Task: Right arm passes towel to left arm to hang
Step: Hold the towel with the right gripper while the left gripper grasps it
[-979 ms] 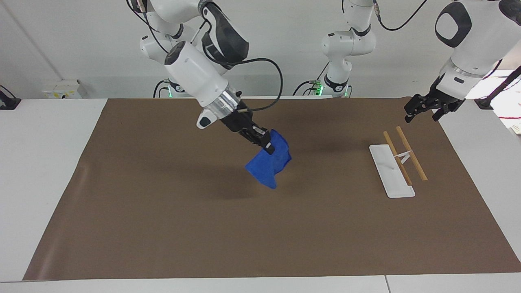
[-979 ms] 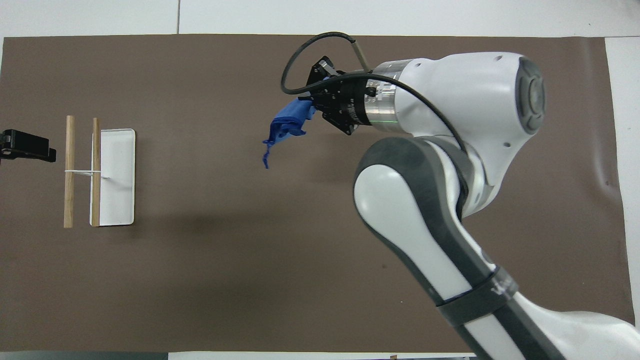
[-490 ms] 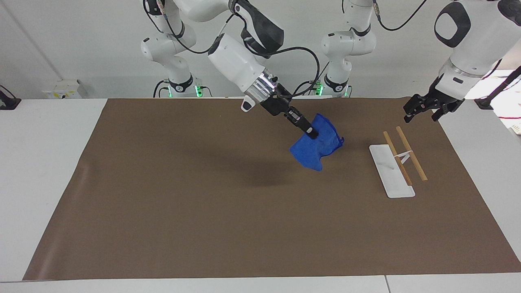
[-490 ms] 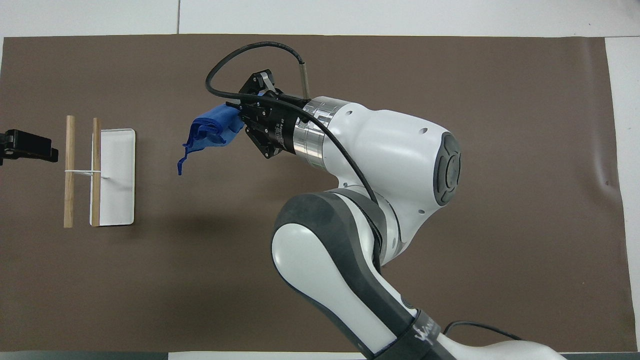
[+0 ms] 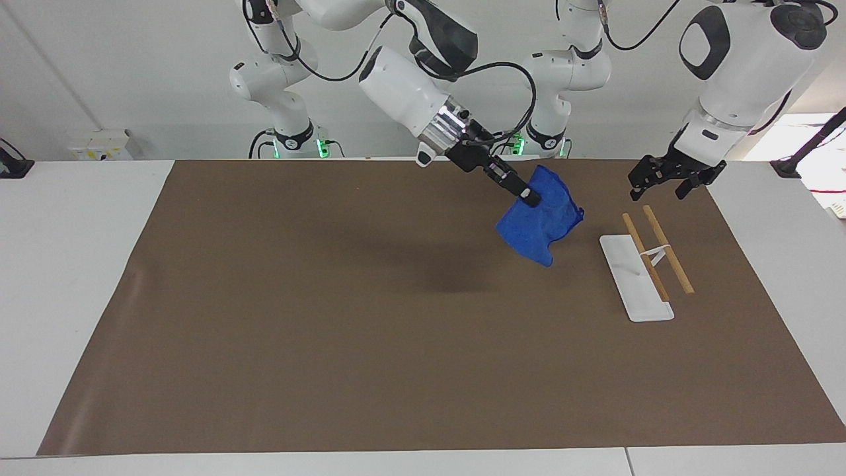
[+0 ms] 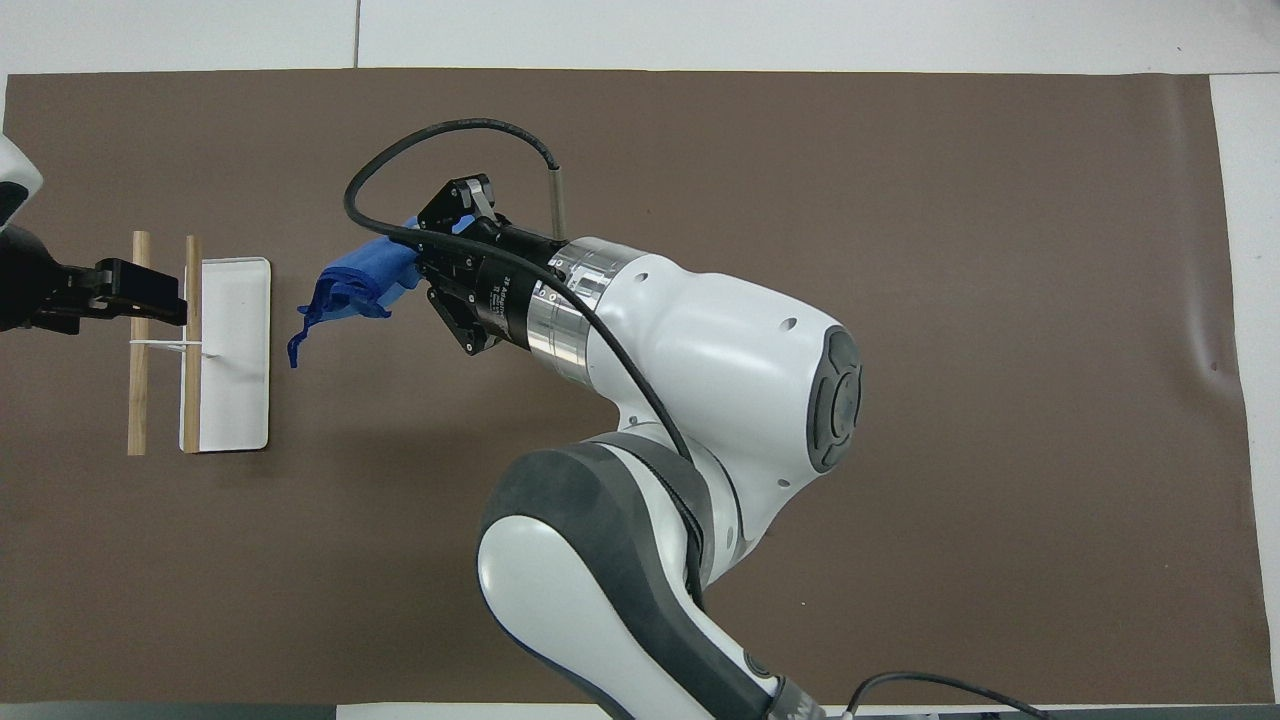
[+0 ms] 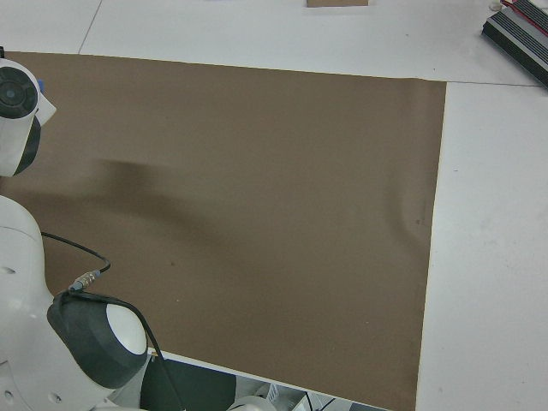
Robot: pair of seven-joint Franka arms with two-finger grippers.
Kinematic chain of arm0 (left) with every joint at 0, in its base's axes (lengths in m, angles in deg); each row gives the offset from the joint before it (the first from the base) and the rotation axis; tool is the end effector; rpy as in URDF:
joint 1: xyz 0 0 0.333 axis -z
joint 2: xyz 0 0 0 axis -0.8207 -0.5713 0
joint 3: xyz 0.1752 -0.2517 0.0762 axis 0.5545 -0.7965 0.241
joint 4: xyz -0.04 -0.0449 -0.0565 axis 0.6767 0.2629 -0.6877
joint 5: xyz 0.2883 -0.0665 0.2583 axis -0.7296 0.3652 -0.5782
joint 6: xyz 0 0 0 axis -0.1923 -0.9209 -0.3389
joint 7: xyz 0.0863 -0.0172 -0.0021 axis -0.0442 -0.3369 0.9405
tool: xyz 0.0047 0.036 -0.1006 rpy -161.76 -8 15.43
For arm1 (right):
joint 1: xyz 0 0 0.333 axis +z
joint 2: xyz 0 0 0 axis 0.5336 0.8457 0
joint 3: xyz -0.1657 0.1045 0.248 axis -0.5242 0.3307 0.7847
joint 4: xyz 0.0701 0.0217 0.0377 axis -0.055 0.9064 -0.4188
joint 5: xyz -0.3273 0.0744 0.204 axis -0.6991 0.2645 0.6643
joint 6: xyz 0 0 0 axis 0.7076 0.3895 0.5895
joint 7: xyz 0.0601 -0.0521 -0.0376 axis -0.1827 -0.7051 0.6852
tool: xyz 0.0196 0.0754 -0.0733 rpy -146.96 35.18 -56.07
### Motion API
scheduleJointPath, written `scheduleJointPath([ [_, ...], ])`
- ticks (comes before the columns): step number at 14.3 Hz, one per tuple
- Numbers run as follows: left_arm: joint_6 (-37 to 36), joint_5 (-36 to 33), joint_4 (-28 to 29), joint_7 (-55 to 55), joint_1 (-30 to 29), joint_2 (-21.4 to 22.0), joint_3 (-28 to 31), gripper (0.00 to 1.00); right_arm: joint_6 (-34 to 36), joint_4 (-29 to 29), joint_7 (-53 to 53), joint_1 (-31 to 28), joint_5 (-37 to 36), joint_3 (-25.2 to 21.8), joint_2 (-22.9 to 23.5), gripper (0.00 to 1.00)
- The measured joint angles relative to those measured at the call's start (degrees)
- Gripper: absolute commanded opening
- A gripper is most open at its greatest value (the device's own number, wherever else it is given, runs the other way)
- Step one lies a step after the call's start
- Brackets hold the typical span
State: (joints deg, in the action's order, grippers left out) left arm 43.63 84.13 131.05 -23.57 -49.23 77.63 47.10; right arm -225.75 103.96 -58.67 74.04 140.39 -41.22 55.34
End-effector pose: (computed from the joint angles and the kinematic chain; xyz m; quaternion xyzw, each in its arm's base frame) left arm 0.5473 -0.0413 0.5830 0.9997 0.0081 -0.0174 0.0177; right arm 0.5334 0.4468 0.5525 -0.6846 0.5248 0.0886 0.4981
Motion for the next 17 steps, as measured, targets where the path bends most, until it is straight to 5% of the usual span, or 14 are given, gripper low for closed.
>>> scheduleJointPath([
  [9, 1.1, 10.69, 2.74, 40.74, 4.18, 0.87, -0.24, 1.0, -1.23, -0.04, 0.0, 0.61, 0.0, -0.16, 0.11, 0.0],
  [15, 13.19, 15.68, 11.07, 59.45, 6.13, 3.19, -0.55, 1.0, -1.23, -0.08, 0.0, 0.61, 0.0, -0.16, 0.12, 0.0],
  [16, 13.81, 16.38, 11.67, 61.38, 6.19, 3.27, -0.56, 0.99, -1.23, -0.08, 0.0, 0.61, 0.0, -0.16, 0.12, 0.0],
  [17, 14.61, 17.19, 12.04, 63.47, 6.35, 3.32, -0.56, 0.88, -1.23, -0.08, 0.0, 0.62, 0.0, -0.15, 0.12, 0.0],
])
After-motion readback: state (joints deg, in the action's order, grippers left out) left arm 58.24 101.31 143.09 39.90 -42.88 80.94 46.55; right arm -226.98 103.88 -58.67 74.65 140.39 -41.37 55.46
